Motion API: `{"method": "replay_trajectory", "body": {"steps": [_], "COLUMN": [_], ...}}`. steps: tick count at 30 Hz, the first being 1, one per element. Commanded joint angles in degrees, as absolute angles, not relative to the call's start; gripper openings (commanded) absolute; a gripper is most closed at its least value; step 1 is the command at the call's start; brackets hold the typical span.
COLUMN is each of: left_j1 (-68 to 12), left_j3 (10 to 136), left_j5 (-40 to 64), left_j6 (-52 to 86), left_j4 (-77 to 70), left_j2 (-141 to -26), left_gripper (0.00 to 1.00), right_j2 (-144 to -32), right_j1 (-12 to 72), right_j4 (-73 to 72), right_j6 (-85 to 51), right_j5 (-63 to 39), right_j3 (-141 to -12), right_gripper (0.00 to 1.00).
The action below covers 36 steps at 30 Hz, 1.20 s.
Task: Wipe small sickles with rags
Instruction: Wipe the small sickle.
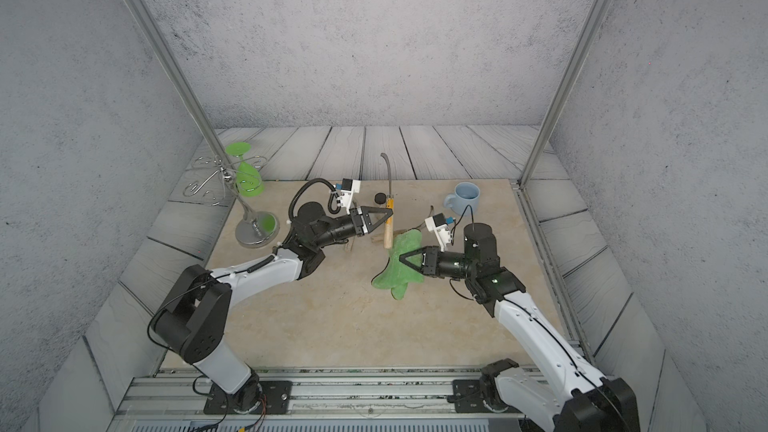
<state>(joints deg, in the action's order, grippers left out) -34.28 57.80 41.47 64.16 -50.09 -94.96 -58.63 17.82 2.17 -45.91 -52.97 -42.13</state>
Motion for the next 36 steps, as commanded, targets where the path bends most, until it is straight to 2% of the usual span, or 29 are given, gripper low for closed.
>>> {"method": "replay_trajectory", "body": {"steps": [1, 5, 14, 22, 36], "left_j1": [-34.27, -36.08, -40.01, -41.31, -39.23], "left_j3": [56.11, 50.28, 43.85, 46.72, 51.52], "left_j5": [45.24, 47.13, 44.96, 45.05, 43.09], "left_j6": [62.71, 61.82, 65.28, 67.67, 70.65], "left_j4": [-49.85, -50.0, -57.13, -61.1, -66.71], "left_j2": [-91.76, -88.09, -86.01, -90.88, -96.93], "left_gripper": [0.0, 0.0, 0.0, 0.0, 0.0], "right_j2": [-58.64, -62.68, -71.41, -70.28, -64.04], "right_j1": [14.12, 10.51, 11.52, 16.18, 20.1], "right_j4": [4.04, 2.66, -0.08, 1.78, 1.96], "right_j6": [-44.15, -43.98, -43.53, -40.74, -41.35], "right_j5": [-51.18, -50.69, -56.37, -57.92, -57.93], "right_j3": [-42.38, -46.34, -55.97, -56.86, -49.26], "right_gripper": [0.15, 0.15, 0.16, 0.16, 0.17]}}
